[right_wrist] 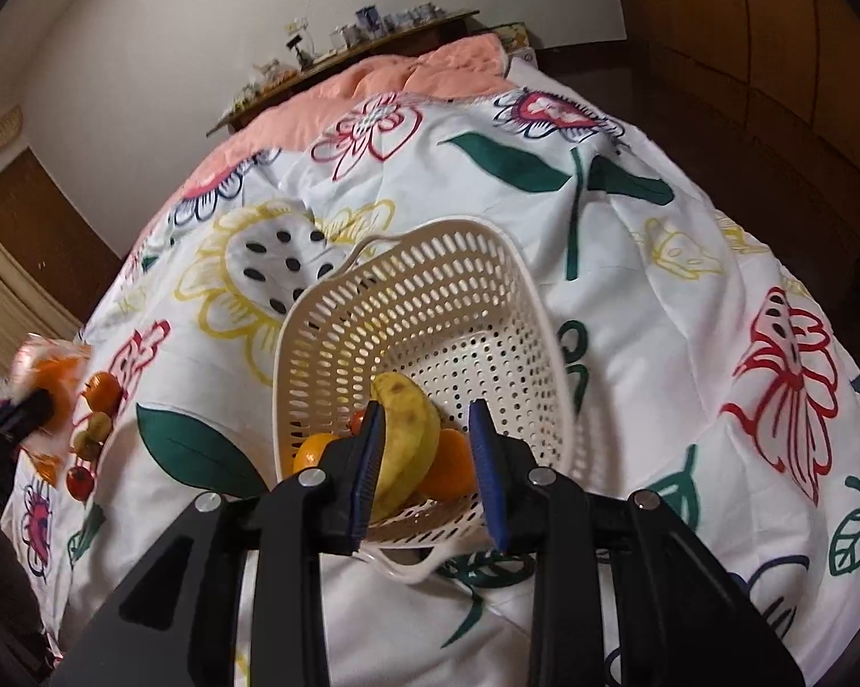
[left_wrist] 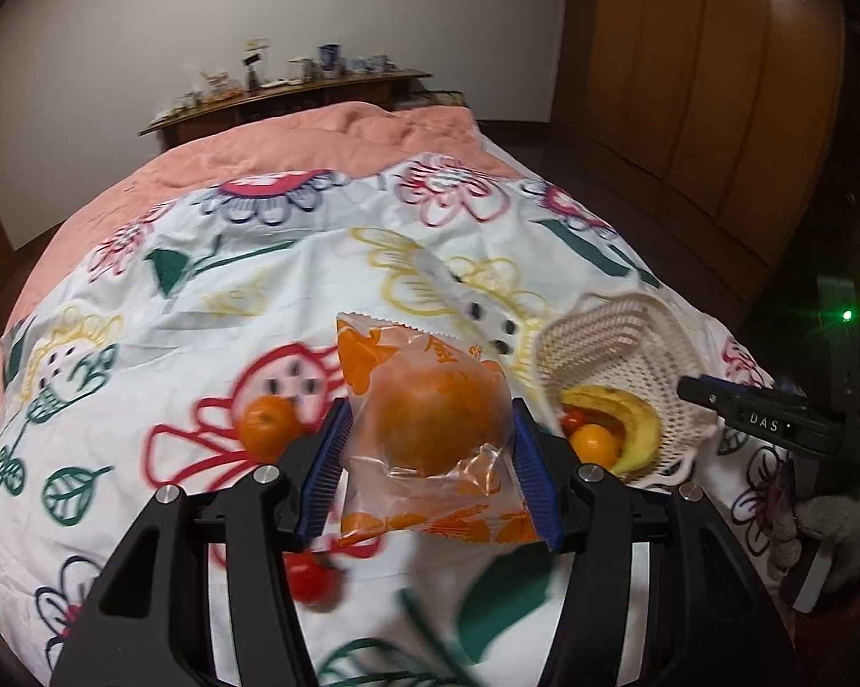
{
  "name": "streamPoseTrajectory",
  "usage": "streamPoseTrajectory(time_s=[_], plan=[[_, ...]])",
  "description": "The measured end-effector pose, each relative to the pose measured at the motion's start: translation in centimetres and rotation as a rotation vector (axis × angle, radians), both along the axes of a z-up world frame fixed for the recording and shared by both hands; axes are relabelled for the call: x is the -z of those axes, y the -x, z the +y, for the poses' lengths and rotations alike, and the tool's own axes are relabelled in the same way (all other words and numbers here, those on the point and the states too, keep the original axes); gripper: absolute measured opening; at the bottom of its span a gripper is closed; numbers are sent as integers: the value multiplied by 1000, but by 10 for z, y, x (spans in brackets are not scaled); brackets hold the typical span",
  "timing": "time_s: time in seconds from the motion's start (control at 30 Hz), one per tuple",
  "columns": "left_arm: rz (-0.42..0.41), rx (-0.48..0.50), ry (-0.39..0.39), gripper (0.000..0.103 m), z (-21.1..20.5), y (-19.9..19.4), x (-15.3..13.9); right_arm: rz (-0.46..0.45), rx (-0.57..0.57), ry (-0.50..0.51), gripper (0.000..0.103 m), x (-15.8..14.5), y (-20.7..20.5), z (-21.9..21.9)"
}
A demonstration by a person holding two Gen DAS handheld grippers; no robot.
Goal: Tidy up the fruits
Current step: 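Lower the mandarin bag into the basket and open the left tool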
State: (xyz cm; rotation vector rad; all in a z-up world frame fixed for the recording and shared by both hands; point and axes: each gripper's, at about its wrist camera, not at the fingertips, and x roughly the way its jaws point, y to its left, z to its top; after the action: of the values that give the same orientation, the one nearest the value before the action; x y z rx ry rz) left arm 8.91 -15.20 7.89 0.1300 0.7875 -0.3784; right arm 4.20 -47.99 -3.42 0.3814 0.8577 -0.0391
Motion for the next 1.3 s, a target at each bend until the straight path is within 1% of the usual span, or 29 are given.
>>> streamPoseTrajectory(time_s=[0.13,0.4,0.63,0.73,0.77,0.87,1.03,1.13,1.2,1.27,1.3], plan=[[21,67,-17,57,-38,0,6,-36,23,-32,31,-3,10,-11],[70,175,-34,57,-107,-3,20,-71,79,-40,31,0,22,-31],[94,244,-68,57,-153,-2,32,-90,124,-59,31,4,31,-49],[99,254,-65,59,-167,-2,34,-95,137,-71,31,6,33,-54],[101,254,-59,60,-169,-2,34,-96,142,-72,31,7,33,-55],[85,261,-37,71,-171,1,32,-96,150,-75,31,8,35,-57],[79,240,-14,71,-163,0,28,-96,151,-76,31,8,36,-54],[68,222,-16,71,-156,-1,24,-97,139,-73,33,7,36,-50],[58,211,-16,71,-151,-1,22,-100,131,-67,42,5,36,-46],[50,193,-13,72,-143,-3,18,-103,120,-60,42,3,35,-41],[49,184,-10,76,-139,-4,17,-103,115,-60,42,3,35,-38]])
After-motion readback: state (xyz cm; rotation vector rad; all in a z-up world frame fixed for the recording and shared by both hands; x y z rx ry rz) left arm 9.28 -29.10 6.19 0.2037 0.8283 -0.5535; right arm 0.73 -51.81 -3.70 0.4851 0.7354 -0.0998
